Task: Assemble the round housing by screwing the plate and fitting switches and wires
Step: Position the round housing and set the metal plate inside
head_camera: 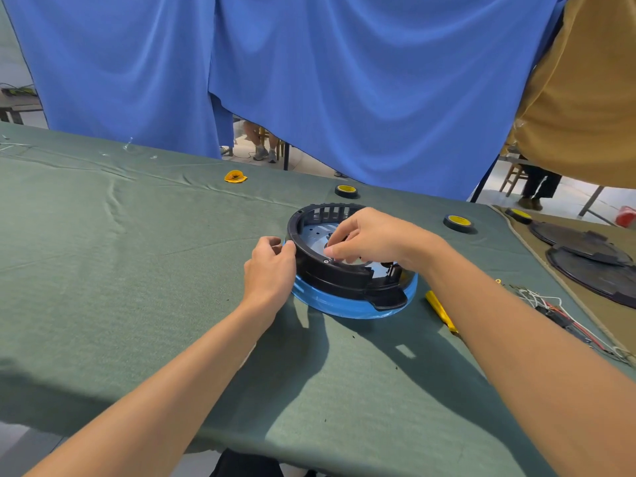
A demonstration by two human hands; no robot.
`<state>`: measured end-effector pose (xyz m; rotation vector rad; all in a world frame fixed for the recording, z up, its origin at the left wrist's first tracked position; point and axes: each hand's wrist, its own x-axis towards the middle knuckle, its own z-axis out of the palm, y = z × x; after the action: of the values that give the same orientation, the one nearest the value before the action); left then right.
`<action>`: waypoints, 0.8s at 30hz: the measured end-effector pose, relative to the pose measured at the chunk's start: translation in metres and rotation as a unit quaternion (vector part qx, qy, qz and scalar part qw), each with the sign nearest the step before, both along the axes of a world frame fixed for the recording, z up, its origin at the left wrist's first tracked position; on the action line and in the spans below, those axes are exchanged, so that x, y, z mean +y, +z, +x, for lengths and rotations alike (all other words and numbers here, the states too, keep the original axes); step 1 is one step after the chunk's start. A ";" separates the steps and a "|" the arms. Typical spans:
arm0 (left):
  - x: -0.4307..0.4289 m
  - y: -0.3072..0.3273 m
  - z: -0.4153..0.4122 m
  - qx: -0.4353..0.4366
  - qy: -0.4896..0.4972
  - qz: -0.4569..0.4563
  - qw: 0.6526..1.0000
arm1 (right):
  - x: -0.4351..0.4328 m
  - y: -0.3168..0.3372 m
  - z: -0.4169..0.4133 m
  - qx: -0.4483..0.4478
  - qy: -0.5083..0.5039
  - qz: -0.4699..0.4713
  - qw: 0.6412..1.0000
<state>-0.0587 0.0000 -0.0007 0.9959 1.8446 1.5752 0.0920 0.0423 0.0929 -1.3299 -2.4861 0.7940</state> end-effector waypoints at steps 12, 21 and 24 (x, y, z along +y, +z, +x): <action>-0.004 0.024 -0.010 0.182 -0.051 0.024 0.982 | 0.006 -0.007 0.012 0.008 0.014 -0.059 0.998; 0.001 0.020 0.001 0.072 -0.002 -0.041 0.997 | 0.016 -0.005 0.005 -0.093 0.020 -0.030 0.995; -0.001 0.011 0.002 0.015 -0.007 -0.073 0.997 | 0.031 -0.002 -0.005 -0.131 0.026 -0.128 0.983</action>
<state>-0.0569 -0.0006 0.0100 0.9682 1.9372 1.4017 0.0868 0.0729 0.0908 -1.5506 -2.7013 1.0418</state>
